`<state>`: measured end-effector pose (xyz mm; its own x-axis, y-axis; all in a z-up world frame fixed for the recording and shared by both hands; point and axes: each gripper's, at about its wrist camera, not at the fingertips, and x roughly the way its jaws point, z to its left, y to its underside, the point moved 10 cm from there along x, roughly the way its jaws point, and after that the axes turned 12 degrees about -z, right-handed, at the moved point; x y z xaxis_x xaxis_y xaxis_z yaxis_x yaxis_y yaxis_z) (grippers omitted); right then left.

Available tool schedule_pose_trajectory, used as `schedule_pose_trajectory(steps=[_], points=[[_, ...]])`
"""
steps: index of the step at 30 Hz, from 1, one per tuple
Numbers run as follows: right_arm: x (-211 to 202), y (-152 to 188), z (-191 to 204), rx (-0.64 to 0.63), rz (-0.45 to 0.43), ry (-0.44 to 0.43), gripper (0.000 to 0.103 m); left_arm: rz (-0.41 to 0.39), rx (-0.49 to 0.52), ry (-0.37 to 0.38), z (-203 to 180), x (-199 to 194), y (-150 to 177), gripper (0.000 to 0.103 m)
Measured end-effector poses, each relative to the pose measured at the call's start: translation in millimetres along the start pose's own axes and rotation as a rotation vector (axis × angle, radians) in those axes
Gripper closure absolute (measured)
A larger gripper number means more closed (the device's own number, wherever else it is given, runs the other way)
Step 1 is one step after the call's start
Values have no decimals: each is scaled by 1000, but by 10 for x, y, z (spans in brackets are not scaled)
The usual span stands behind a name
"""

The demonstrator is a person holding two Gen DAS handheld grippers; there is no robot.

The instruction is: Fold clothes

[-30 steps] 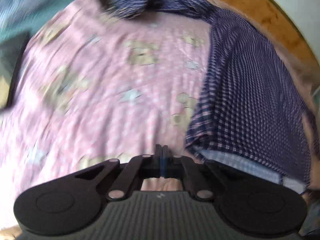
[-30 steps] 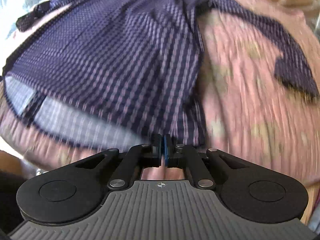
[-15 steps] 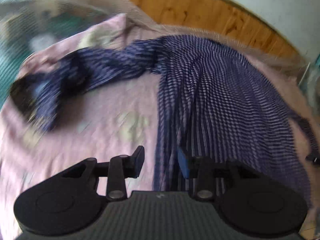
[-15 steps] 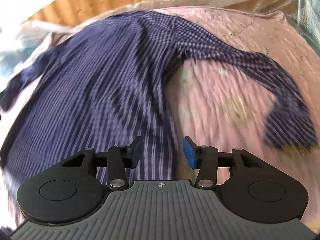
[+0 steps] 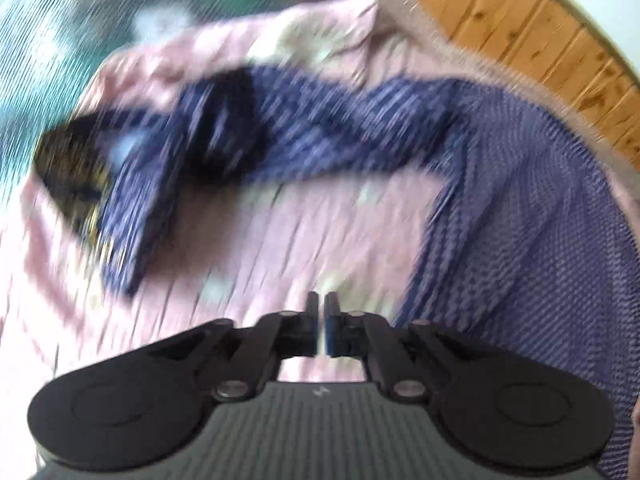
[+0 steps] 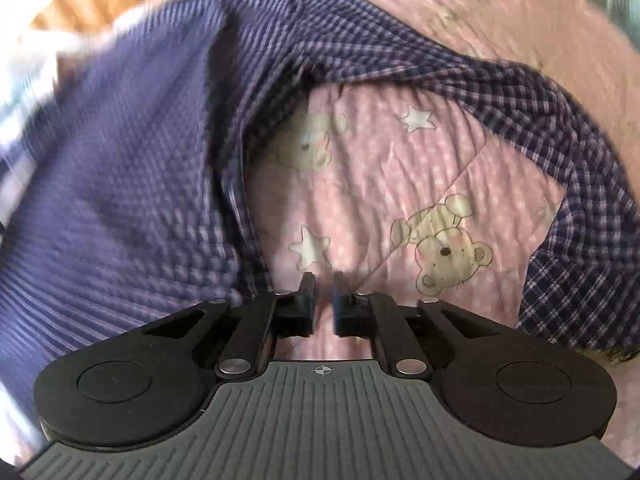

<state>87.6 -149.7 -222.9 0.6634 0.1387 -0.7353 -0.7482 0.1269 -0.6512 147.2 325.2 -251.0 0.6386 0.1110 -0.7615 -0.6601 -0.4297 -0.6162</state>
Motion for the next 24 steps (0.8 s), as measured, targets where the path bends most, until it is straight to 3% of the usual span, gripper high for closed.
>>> schedule_pose_trajectory(steps=[1,3,4,6,8,10,11,12,14,16,18,19,20,21,24], points=[[-30,-117,-85,69,-27,-18,43,-15,3,15,-109,42,-129,76],[-22,-416,-349,263,-111,-38,13,-41,-2,48,-359,214,-409,58],[14,-589,-526,383,-165,-38,12,-49,-9,55,-477,329,-539,53],[229,-796,-913,624,-216,7,12,-50,-26,64,-709,587,-736,49],[455,-895,-1343,804,-228,114,13,-28,-50,39,-835,869,-870,48],[664,-973,-1645,878,-185,219,38,2,-99,10,-841,1095,-957,48],[692,-1098,-1696,874,-193,219,69,11,-132,-5,-803,1179,-998,48],[708,-1230,-1742,863,-207,220,87,18,-164,-15,-760,1237,-1035,48],[462,-1671,-1706,677,-366,224,94,23,-229,-12,-658,1282,-1071,48],[323,-1904,-1648,416,-417,309,95,37,-252,-19,-576,1352,-1051,48],[491,-1685,-1774,356,-293,395,93,38,-239,-15,-550,1421,-1028,48],[627,-1463,-1881,392,-204,414,78,25,-202,-16,-568,1438,-1028,53],[684,-1298,-1956,442,-168,422,68,11,-163,-24,-576,1441,-1044,67],[729,-1144,-2026,492,-139,431,55,-2,-136,-33,-560,1444,-1069,101],[626,-1050,-2030,520,-189,490,53,-74,-190,-60,-311,1408,-1200,101]])
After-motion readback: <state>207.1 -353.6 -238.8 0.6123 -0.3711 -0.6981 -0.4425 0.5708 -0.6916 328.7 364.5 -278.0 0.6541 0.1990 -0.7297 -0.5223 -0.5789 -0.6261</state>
